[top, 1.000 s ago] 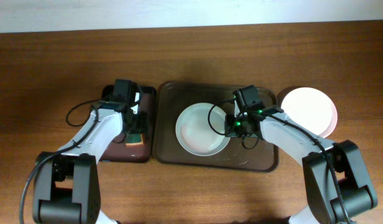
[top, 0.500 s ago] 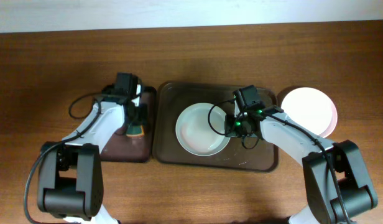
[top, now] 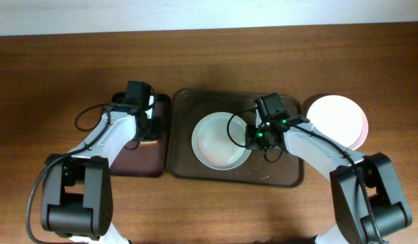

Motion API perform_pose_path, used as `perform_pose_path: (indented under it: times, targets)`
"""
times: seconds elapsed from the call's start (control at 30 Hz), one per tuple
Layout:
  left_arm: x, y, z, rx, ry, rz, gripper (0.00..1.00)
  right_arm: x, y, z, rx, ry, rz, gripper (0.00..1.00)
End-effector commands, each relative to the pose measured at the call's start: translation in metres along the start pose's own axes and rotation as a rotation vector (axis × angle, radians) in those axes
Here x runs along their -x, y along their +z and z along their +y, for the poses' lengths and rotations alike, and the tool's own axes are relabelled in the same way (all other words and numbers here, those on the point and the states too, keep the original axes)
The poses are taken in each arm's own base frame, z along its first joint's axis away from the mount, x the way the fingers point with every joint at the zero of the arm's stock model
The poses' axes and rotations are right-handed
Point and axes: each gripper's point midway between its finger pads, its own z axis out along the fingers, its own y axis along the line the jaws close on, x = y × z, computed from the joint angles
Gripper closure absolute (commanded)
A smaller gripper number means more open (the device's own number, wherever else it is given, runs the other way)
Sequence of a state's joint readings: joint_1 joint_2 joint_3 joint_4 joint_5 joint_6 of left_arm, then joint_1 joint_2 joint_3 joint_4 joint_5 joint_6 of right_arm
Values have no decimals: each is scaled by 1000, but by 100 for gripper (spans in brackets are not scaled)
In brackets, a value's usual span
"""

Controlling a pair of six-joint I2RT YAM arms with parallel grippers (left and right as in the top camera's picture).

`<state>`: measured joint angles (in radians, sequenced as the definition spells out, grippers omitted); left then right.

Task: Clean dirty plates on tray and stack at the side
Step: 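Put the sponge back on the black tray with the left gripper, then lift the pale green plate with the right gripper and stack it on the plates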

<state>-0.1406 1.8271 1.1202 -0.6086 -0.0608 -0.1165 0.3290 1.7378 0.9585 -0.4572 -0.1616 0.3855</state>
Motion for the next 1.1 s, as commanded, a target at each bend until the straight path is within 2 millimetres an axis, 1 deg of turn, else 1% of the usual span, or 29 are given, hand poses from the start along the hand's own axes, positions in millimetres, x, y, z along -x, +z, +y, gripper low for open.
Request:
perform_pose_path:
  times: [0.0, 0.03, 0.07, 0.1, 0.13, 0.17, 0.2, 0.23, 0.3, 0.33, 0.37, 0.4, 0.43, 0.5, 0.53, 0.6, 0.67, 0.7, 0.77, 0.83, 0.87, 0.9, 0.93, 1.07]
  targets:
    - [-16, 4, 5, 13, -1, 38, 61, 5, -5, 2, -7, -9, -22, 96]
    - [-20, 5, 5, 14, 0, 48, 59, 5, -5, 2, -7, -9, -22, 96]
    - [-25, 8, 6, 15, 1, 59, 50, 5, -5, 2, -7, -9, -22, 96]
    - [-32, 11, 6, 17, 2, 75, 50, 5, -5, 2, -7, -10, -22, 96]
    - [-34, 11, 6, 18, 2, 80, 55, 5, -5, 2, -7, -10, -22, 96]
    - [-34, 12, 7, 19, 2, 81, 64, 5, -5, 2, -6, -9, -22, 96]
    - [-34, 11, 8, 25, 2, 79, 85, 5, -5, 2, -7, -10, -22, 96]
    - [-33, 11, 10, 39, 2, 75, 100, 4, -5, 2, -6, -9, -22, 96]
    - [-28, 5, 20, 93, 4, 65, 100, 5, -5, 2, -7, -10, -22, 96]
    - [-25, -1, 24, 117, 5, 59, 100, 5, -5, 2, -7, -10, -22, 96]
    - [-22, -7, 24, 116, 4, 48, 72, 5, -5, 2, -7, -10, -23, 96]
    - [-19, -12, 24, 115, 2, 37, 42, 5, -5, 2, -6, -10, -25, 96]
    - [-14, -21, 23, 107, 0, 17, 29, 6, -5, 2, -5, -11, -28, 96]
    - [-10, -33, 17, 67, -4, -12, 18, 6, -5, 2, -4, -11, -30, 96]
    - [-8, -41, 9, 18, -6, -28, 0, 6, -5, 2, -4, -11, -30, 96]
    - [-6, -50, -2, -52, -7, -47, 0, 8, -5, -1, -21, -13, -37, 96]
    - [-9, -52, -8, -86, -9, -38, 0, 11, -6, -1, -28, -64, -45, 96]
    - [-12, -52, -8, -86, -8, -23, 0, 17, -12, 3, -24, -112, -60, 96]
    - [-15, -52, -7, -84, -8, -10, 0, 32, -26, 3, -56, -131, -100, 96]
    - [-16, -52, -7, -84, -8, -6, 0, 50, -53, 0, -123, -145, -154, 96]
    - [-16, -52, -7, -84, -8, -6, 0, 60, -71, -1, -161, -175, -188, 96]
    - [-16, -52, -7, -84, -8, -7, 0, 65, -82, -3, -187, -190, -212, 96]
    - [-16, -52, -7, -84, -8, -7, 1, 72, -98, -7, -239, -218, -247, 96]
    - [-16, -52, -7, -84, -8, -8, 0, 85, -150, -30, -460, -264, -372, 96]
